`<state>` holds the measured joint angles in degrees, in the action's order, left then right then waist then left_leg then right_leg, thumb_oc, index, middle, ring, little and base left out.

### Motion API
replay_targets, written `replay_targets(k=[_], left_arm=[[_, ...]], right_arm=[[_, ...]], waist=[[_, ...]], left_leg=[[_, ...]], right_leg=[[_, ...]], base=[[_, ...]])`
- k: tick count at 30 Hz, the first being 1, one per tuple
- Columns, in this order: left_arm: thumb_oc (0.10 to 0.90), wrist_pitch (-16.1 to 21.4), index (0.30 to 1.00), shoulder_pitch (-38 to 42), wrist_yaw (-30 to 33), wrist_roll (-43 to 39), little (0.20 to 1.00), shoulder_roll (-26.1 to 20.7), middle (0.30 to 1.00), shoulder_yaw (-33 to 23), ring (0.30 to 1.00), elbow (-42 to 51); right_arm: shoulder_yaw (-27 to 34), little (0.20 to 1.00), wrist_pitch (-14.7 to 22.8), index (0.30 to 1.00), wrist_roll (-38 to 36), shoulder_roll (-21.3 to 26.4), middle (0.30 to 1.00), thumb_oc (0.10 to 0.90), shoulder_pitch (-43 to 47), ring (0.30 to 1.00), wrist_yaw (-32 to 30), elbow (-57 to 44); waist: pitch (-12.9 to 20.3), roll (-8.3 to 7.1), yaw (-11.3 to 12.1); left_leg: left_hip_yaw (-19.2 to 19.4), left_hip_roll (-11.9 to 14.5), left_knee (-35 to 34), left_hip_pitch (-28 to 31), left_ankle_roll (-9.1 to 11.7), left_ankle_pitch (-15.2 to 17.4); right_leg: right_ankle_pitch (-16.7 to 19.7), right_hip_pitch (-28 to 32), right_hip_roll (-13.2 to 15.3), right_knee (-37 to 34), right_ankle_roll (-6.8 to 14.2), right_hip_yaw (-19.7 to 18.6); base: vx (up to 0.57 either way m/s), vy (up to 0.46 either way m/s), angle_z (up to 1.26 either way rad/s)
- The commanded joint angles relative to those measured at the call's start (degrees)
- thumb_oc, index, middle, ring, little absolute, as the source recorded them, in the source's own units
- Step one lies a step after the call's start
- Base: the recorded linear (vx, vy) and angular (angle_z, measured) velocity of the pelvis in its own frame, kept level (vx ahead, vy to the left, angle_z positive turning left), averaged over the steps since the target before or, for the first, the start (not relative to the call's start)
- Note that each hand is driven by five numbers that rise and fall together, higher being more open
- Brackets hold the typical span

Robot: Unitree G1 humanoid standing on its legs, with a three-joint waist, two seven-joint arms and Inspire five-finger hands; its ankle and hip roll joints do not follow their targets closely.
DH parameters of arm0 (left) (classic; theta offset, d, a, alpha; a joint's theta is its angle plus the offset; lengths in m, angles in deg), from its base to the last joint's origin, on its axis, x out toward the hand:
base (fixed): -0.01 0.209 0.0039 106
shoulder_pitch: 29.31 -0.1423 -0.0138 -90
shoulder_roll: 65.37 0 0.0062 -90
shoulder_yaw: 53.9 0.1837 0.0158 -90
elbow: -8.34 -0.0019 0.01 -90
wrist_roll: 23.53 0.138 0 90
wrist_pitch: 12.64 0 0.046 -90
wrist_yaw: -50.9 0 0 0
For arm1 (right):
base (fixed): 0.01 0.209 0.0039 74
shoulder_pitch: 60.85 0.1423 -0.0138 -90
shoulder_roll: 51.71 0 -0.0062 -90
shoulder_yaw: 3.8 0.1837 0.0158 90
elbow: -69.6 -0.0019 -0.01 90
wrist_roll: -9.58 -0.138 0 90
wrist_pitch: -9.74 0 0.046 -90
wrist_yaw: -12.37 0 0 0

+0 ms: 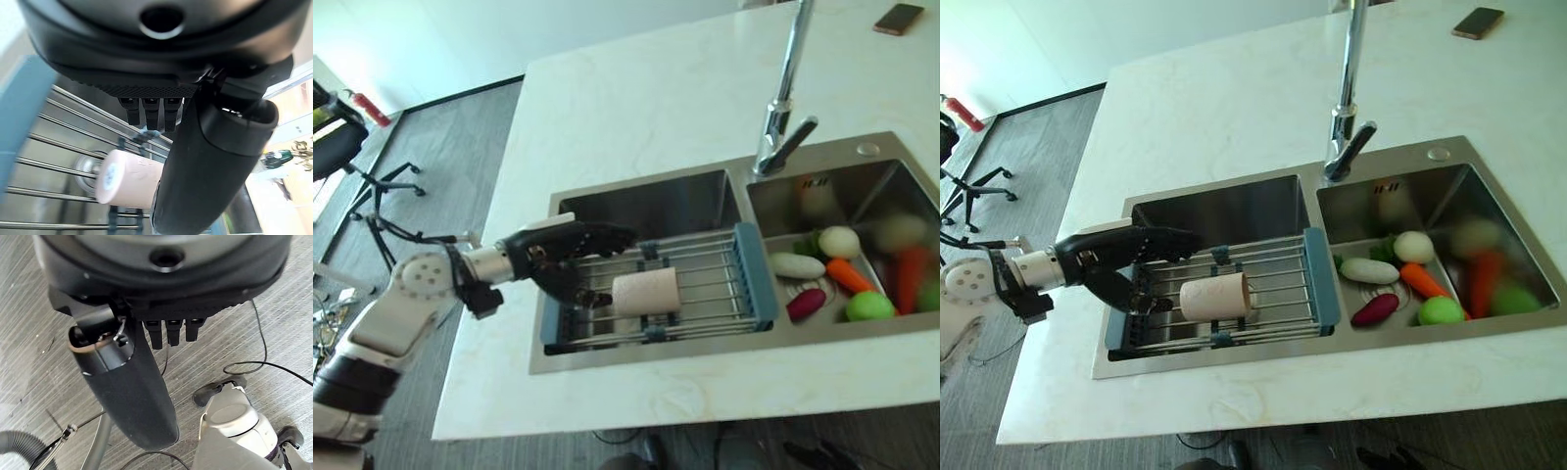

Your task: Place the dishes in the dishwasher.

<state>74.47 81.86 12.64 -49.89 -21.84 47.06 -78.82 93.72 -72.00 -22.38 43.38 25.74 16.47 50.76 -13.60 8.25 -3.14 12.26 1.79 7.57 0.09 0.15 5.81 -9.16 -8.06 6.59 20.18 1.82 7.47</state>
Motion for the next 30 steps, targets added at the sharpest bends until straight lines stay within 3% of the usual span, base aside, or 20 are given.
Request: replay_targets(k=[1, 9, 18, 30], left_arm=[[0.800, 6.4, 0.900, 3.8, 2.8, 0.9, 0.900, -4.3, 0.900, -7.6, 0.900, 1.6], [0.800, 5.8, 0.900, 3.8, 2.1, -0.2, 0.900, -3.8, 0.900, -7.1, 0.900, 1.9], [0.800, 7.7, 0.900, 5.8, 3.3, -0.9, 0.900, -2.3, 0.900, -4.3, 0.900, 1.9], [0.800, 5.6, 0.900, 8.1, 3.0, 3.5, 0.900, 0.6, 0.900, 1.0, 0.900, 0.9]], right_arm=[[0.5, 0.900, 0.6, 0.900, -1.3, 1.1, 0.900, 0.800, -1.1, 0.900, -0.3, -0.2], [0.9, 0.900, -0.1, 0.900, -1.7, 1.3, 0.900, 0.800, -0.9, 0.900, -0.6, 0.2], [1.1, 0.900, 0.9, 0.900, -1.7, 0.7, 0.900, 0.800, -2.0, 0.900, 0.0, 0.2], [2.3, 0.900, 0.7, 0.900, -1.1, 1.2, 0.900, 0.800, -3.3, 0.900, -0.6, -1.4]], waist=[[3.2, -1.02, -1.3], [2.8, -0.77, -1.6], [2.4, -0.28, -3.1], [1.4, 0.91, -5.4]], left_leg=[[-1.8, 1.1, 9.6, -3.8, -1.5, 12.2], [-1.8, 1.0, 9.6, -4.0, -1.4, 12.2], [-1.0, 0.9, 9.6, -4.0, -1.3, 12.2], [0.0, 0.6, 9.6, -4.2, -1.0, 12.1]], right_leg=[[-4.3, 2.8, 2.6, -3.0, 5.8, -0.6], [-4.2, 2.5, 2.6, -3.0, 5.9, -0.8], [-3.7, 1.8, 2.6, -3.0, 6.2, -1.9], [-3.0, 0.7, 2.5, -3.0, 6.5, -3.6]], base=[[0.00, -0.009, 0.04], [0.00, -0.003, 0.01], [0.00, -0.002, -0.02], [0.01, 0.005, -0.07]])
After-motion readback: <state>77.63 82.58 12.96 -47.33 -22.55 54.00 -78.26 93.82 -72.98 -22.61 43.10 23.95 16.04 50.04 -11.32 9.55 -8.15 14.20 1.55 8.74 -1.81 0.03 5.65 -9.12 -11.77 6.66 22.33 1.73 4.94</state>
